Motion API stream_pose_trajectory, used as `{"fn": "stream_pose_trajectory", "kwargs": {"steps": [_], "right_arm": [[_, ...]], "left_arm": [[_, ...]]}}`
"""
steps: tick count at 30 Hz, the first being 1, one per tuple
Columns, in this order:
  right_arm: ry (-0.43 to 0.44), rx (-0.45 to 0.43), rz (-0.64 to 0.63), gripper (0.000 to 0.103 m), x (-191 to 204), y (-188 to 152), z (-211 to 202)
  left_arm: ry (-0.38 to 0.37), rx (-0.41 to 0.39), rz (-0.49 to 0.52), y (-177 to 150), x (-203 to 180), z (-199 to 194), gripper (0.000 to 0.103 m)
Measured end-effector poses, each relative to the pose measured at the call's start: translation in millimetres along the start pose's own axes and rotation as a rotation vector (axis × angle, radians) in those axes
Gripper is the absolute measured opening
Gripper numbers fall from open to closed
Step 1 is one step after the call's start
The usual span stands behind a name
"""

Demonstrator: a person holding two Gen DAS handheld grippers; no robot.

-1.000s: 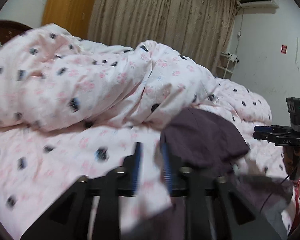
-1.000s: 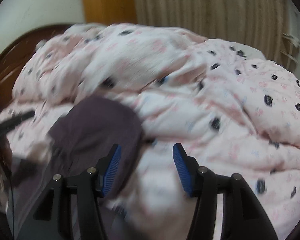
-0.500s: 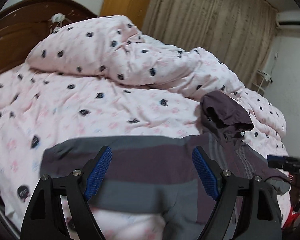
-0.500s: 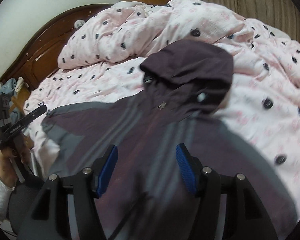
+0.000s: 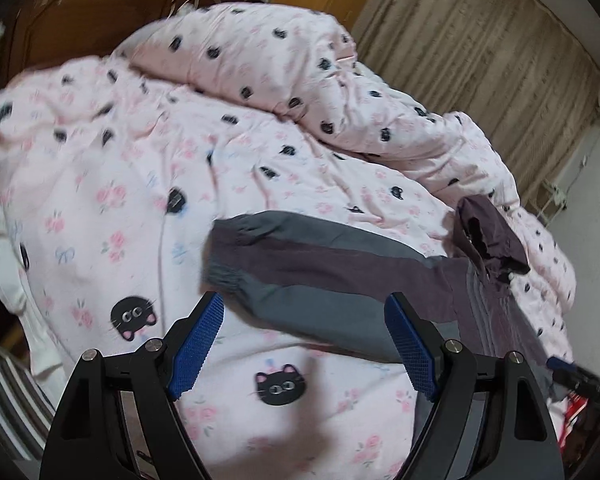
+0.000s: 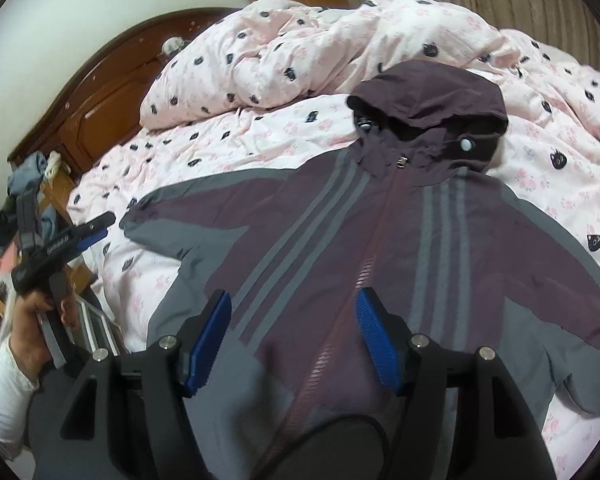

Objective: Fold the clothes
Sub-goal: 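Grasp the jacket sleeve cuff with the left gripper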

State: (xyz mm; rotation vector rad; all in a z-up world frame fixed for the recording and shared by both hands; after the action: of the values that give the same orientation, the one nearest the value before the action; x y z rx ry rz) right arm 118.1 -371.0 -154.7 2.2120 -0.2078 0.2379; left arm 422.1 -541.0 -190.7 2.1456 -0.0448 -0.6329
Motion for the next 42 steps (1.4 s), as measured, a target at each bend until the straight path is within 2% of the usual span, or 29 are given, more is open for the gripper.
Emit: {"fn": "stream_pose_trajectory", "kwargs": {"steps": [8, 15, 21, 26, 33, 35, 42], "right_arm": [[0.007, -0.009, -0.021, 0.067, 31.0, -0.2, -12.6], [-0.002, -0.004, -0.009, 0.067, 34.8, -7.9, -21.4], [-0.011, 0.008, -0.005, 0.067, 32.7, -16.4, -28.1], [-0.013, 0.005, -0.002, 0.067, 31.4, -15.6, -35.4], [-0.010, -0.002, -0.008, 0.067, 32.9, -14.0, -40.5], [-0.011, 0.003, -0.011, 0.067, 32.8, -16.1, -40.5], [-0.009, 0.015, -0.024, 0.067, 36.0, -22.5, -40.3]], "left_arm": [[-0.038, 0.078, -0.257, -11.3, 31.2, 13.9, 0.079], [-0.050, 0.083, -0.302, -14.4, 34.2, 17.1, 0.079], [-0.091, 0.089, -0.472, -18.4, 53.0, 20.0, 0.079], [-0.120, 0.072, -0.564, -17.8, 62.5, 17.9, 0.079], [-0.146, 0.062, -0.625, -14.8, 65.0, 20.5, 0.079], [-0.173, 0.054, -0.639, -11.3, 61.9, 21.6, 0.079], [-0.229, 0.052, -0.621, -2.4, 46.2, 31.7, 0.079]]}}
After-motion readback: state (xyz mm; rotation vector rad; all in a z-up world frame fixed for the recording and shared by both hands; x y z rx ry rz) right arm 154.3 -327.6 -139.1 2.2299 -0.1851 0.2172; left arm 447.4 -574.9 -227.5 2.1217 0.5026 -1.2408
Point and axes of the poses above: each gripper's, at about its wrist camera, not at the fingertips, and z roughly the way its jaws point, x to its left, y to its top, the point moved 10 cm from there along z, roughly the way its jaws point, and after that the axes turned 11 degrees about -x, right-handed, at the moved point
